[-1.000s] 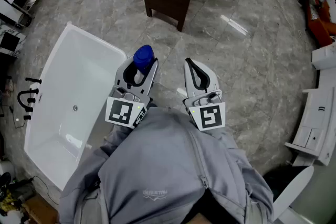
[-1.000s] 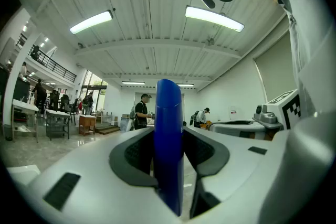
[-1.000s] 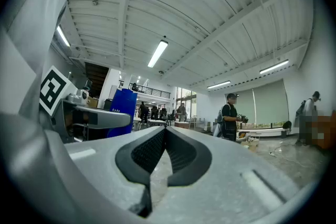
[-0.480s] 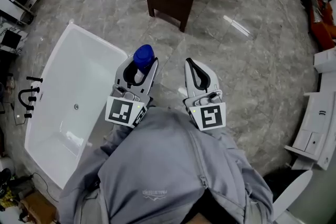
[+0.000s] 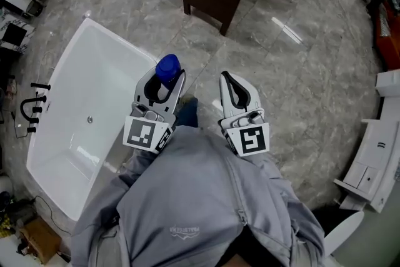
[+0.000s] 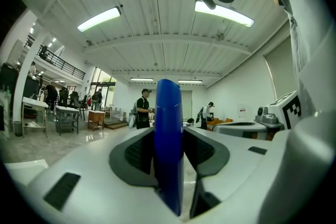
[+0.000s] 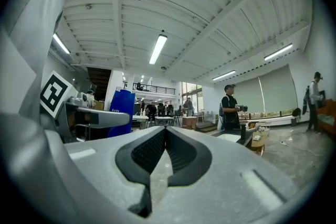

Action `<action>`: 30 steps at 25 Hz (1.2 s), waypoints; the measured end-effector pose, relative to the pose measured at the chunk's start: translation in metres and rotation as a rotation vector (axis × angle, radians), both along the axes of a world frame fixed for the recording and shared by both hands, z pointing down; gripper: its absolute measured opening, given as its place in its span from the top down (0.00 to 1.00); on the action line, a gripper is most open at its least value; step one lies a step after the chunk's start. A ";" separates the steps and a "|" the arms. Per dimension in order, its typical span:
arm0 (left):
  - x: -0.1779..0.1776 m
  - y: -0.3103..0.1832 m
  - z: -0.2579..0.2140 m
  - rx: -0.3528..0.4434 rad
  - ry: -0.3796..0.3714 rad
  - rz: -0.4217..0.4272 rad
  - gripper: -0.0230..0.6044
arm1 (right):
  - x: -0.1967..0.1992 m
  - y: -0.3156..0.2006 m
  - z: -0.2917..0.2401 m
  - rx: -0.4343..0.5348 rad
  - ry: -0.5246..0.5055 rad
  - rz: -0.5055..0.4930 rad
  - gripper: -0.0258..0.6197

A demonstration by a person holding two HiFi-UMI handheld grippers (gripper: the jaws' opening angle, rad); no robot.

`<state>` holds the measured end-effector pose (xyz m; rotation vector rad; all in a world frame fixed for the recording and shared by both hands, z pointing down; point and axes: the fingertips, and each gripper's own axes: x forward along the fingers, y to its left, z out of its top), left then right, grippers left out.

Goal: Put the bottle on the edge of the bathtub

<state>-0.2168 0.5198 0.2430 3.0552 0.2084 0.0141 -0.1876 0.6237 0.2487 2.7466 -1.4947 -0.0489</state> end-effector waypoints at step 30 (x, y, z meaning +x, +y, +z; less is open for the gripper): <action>0.261 -0.243 0.012 -0.043 0.033 -0.248 0.72 | 0.278 -0.267 0.029 -0.078 -0.017 -0.360 0.96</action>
